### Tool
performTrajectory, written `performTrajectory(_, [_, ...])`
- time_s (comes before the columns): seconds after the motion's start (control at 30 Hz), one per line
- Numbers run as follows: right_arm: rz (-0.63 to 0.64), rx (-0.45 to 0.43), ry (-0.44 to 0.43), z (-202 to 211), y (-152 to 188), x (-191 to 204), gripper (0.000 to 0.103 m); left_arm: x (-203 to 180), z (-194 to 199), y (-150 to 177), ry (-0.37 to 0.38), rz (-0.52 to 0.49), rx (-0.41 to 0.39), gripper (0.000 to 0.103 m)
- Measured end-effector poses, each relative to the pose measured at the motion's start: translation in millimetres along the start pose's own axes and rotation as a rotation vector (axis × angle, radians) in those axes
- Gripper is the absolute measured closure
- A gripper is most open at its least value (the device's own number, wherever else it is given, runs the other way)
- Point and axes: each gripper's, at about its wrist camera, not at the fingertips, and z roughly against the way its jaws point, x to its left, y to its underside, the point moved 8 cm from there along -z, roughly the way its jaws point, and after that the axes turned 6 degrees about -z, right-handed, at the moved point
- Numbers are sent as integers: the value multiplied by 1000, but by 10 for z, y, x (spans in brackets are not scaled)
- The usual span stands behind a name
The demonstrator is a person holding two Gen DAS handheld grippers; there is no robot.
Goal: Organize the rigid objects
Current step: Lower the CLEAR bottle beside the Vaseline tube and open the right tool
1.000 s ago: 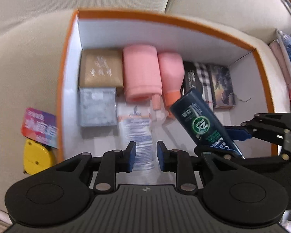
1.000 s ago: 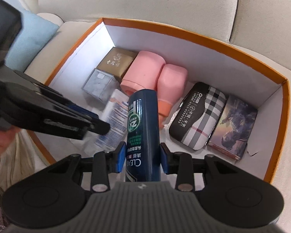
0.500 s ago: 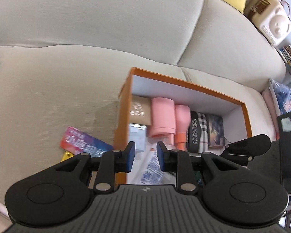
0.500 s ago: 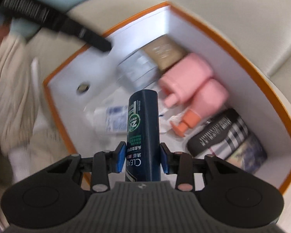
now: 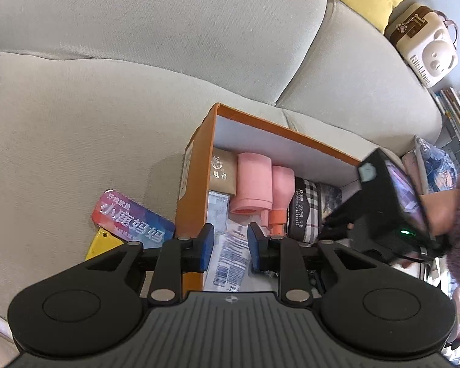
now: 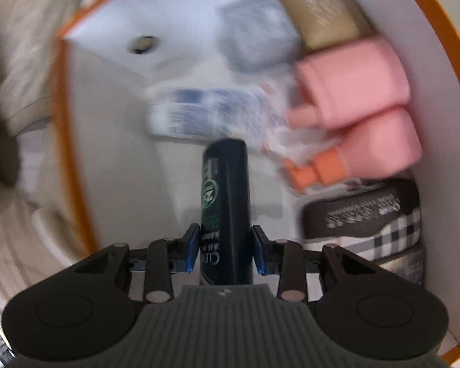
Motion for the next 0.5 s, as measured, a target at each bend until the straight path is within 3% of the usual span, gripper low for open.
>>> performTrajectory(0.1, [-18,-15,-16,-75,-35,-40,67,13,11,-9,6,-1,-3,73])
performTrajectory(0.2, [77,-4,-85,-109,-29,172,68,23,-1,-27,8,5,-6,73])
performTrajectory(0.33, [141,22,-41,-165,-66,223,66,18,-28,-24,15,6,2,73])
performTrajectory(0.5, [149,-5,-64,-95,-128,280,66,20,-37,-20,18,11,8,73])
